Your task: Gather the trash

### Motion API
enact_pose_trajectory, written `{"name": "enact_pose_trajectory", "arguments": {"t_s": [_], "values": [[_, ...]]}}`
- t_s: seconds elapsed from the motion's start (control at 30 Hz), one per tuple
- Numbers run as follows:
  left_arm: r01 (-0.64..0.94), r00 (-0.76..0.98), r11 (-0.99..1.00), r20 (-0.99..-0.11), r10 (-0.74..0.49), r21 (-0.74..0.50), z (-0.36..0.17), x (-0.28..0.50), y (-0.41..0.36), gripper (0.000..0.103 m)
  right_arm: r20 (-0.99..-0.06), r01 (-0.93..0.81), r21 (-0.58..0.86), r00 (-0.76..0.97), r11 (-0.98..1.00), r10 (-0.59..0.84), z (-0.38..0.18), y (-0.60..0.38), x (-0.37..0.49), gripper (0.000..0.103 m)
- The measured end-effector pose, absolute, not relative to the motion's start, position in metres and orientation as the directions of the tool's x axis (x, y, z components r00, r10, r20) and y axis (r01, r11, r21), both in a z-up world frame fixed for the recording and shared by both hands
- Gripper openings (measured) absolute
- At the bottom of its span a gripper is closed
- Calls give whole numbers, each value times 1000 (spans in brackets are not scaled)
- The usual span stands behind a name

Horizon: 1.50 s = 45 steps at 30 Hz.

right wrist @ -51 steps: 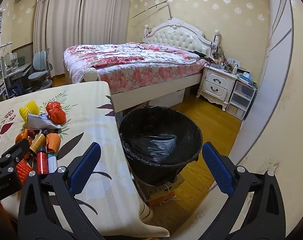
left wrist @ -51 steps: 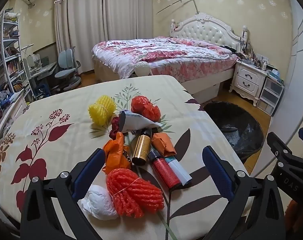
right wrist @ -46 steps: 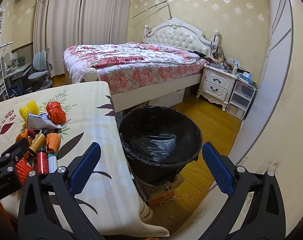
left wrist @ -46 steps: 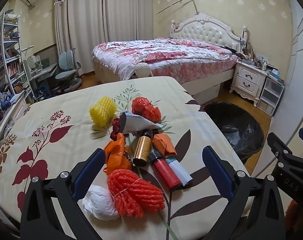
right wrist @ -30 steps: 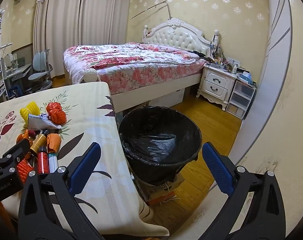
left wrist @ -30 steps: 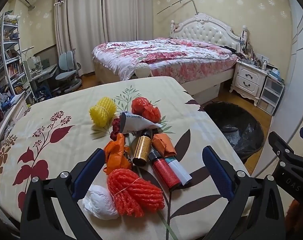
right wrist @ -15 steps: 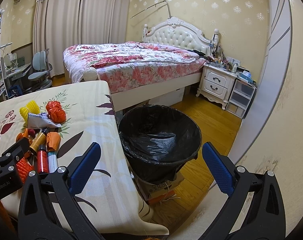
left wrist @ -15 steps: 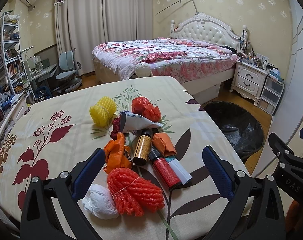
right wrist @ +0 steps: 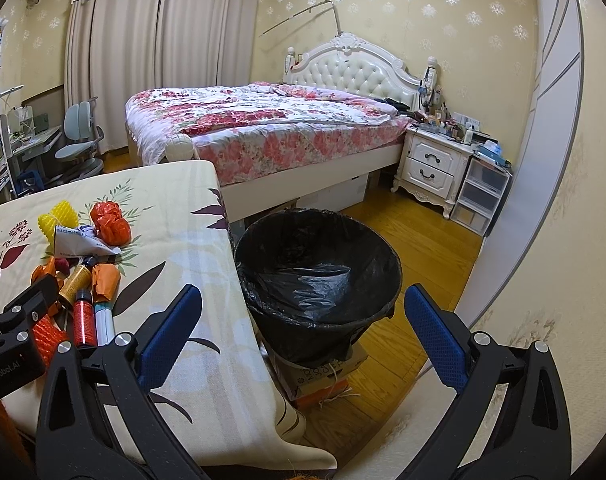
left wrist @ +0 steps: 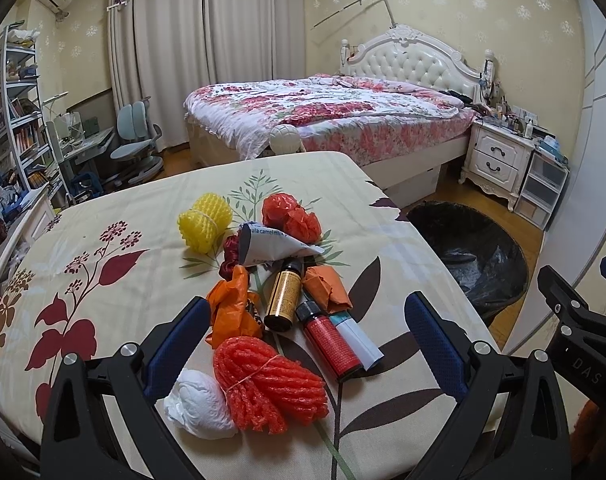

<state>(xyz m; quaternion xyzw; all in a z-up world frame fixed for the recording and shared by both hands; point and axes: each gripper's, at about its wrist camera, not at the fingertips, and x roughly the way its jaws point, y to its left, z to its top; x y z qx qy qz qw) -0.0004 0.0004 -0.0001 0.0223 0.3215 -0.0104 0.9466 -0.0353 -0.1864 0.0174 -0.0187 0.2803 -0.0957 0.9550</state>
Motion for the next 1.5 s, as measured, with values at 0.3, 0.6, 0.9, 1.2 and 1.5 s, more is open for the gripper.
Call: {"name": "enact_pose_trajectory", "arguments": {"t_s": [0.3, 0.6, 0.9, 1.2, 1.5], "values": [[33, 792, 999, -610, -4, 37, -1, -1, 0, 97, -533, 172, -90, 824, 981, -193, 16, -187, -35, 99], [34, 793, 999, -609, -4, 38, -1, 0, 0, 97, -534, 173, -89, 823, 981, -193, 16, -186, -35, 99], [34, 792, 999, -610, -5, 37, -1, 0, 0, 97, -535, 172, -88, 823, 981, -193, 16, -186, -36, 99], [35, 791, 999, -611, -5, 37, -2, 0, -1, 97, -536, 172, -89, 822, 981, -192, 15, -186, -35, 99], [36, 791, 999, -612, -5, 38, -3, -1, -2, 97, -542, 169, -86, 819, 982, -188, 8, -188, -36, 99]]}}
